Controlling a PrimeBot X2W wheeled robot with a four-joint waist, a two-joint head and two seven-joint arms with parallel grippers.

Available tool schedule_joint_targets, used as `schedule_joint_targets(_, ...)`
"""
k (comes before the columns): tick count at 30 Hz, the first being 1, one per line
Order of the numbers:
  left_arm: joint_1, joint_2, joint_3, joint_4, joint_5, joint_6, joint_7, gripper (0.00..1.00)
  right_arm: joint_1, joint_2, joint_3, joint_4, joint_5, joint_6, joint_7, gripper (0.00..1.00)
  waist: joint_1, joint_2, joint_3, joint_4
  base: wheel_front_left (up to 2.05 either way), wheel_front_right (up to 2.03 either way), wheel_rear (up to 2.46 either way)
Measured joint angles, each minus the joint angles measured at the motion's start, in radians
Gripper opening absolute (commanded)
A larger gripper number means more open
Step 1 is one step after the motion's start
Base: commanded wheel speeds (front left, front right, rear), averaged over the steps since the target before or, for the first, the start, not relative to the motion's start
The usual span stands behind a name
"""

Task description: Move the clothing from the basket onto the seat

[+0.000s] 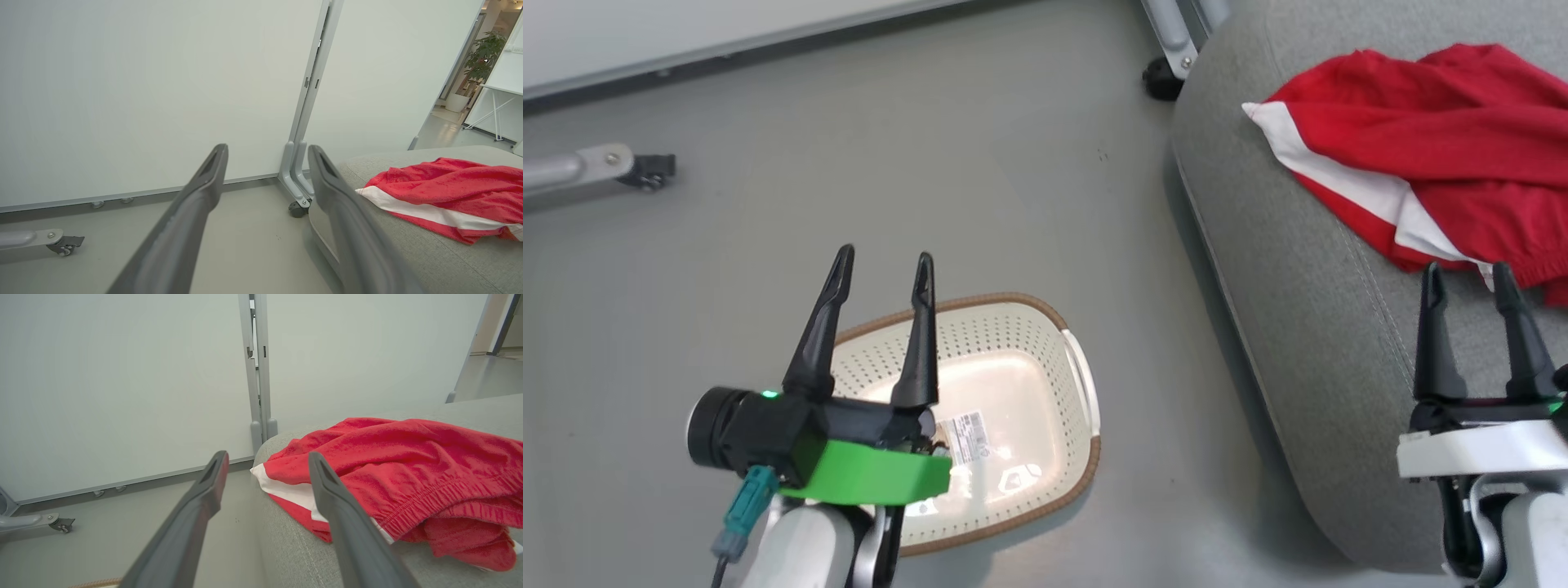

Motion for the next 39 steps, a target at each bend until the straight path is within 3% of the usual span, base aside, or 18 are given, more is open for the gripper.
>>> schedule_joint_targets(14,0.272,-0.05,0.26,-0.014,0.101,-0.095,0.0,1.0,0.137,0.0,0.215,-0.009,-0.061,0.0,0.0,1.0,0.0,0.0,-0.258,0.149,0.0,0.0,0.0)
schedule_joint_targets(18,0.333,-0.056,0.281,-0.022,0.12,-0.129,0.0,1.0,0.174,-0.001,0.225,-0.014,-0.07,0.0,0.0,1.0,0.0,0.0,-0.305,0.174,0.0,0.0,0.0)
schedule_joint_targets(27,0.439,-0.06,0.312,-0.02,0.134,-0.16,0.0,1.0,0.228,-0.001,0.233,-0.006,-0.091,0.0,0.0,1.0,-0.0001,0.0,-0.374,0.176,0.0,0.0,0.0)
schedule_joint_targets(39,0.448,-0.061,0.306,-0.007,0.162,-0.164,0.0,1.0,0.249,-0.001,0.244,0.009,-0.092,0.0,0.0,1.0,0.0,0.0,-0.4,0.164,0.0,0.0,0.0)
